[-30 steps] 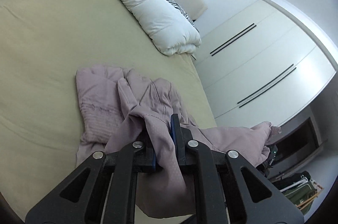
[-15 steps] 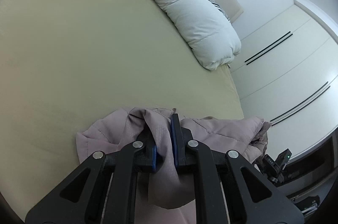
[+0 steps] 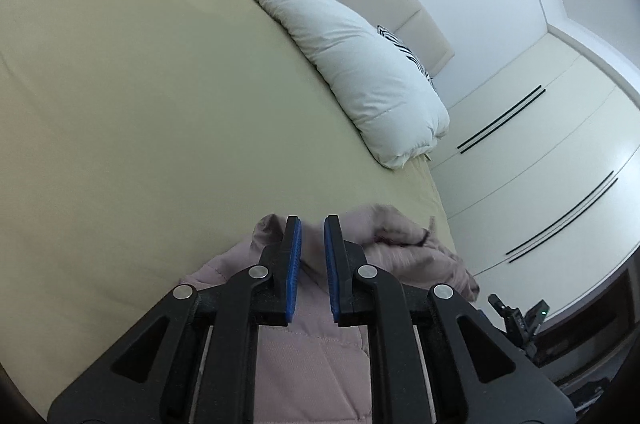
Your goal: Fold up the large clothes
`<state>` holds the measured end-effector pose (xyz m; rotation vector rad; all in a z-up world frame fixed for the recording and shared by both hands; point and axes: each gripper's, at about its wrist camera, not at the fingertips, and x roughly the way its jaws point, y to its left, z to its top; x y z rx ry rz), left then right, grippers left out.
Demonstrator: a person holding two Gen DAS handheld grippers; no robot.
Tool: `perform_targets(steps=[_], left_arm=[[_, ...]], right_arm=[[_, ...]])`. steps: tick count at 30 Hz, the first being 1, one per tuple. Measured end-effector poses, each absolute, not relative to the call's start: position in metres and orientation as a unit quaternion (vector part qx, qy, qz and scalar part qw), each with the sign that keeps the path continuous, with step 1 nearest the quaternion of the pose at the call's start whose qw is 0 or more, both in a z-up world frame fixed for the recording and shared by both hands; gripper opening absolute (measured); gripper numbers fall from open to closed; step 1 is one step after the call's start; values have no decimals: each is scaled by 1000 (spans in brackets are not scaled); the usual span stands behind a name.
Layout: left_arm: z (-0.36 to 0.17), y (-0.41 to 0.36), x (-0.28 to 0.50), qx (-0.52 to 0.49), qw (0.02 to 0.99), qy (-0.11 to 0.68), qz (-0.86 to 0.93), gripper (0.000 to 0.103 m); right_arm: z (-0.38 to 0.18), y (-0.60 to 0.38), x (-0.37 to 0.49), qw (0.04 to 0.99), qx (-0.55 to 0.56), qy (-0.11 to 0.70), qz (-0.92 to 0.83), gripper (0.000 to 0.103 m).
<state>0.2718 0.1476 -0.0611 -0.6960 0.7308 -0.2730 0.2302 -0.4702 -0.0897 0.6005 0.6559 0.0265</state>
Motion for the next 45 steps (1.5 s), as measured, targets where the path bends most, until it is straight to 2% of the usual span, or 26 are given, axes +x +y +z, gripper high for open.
perform_targets(steps=[2, 6, 10, 11, 16, 20, 28, 40, 45], left_arm=[[-45, 144, 258, -308, 885, 334, -104, 11], [-27, 87, 249, -203, 910, 340, -124, 11], [-38, 0, 265, -97, 921, 348, -145, 11], [-43, -15, 268, -79, 922, 349, -145, 11], [-91, -64, 308, 0, 914, 390, -110, 11], [-135, -55, 341, -31, 900, 424, -97, 11], [-162, -53, 363, -33, 893, 438, -94, 11], [-178, -56, 359, -26, 896, 435, -84, 11], [-150, -52, 335, -18, 900, 428, -82, 11]], right_arm=[[-80, -456, 220, 904, 263, 335, 13, 93], [-75, -389, 206, 907, 188, 370, 74, 81], [-83, -311, 218, 904, 114, 391, 126, 66], [-87, -295, 225, 905, 93, 395, 128, 65], [-118, -273, 271, 901, 61, 418, 102, 65], [-140, -272, 302, 892, 59, 437, 100, 65], [-161, -263, 337, 891, 41, 442, 100, 67], [-174, -257, 338, 898, 36, 428, 95, 70], [-155, -260, 327, 899, 35, 426, 99, 71]])
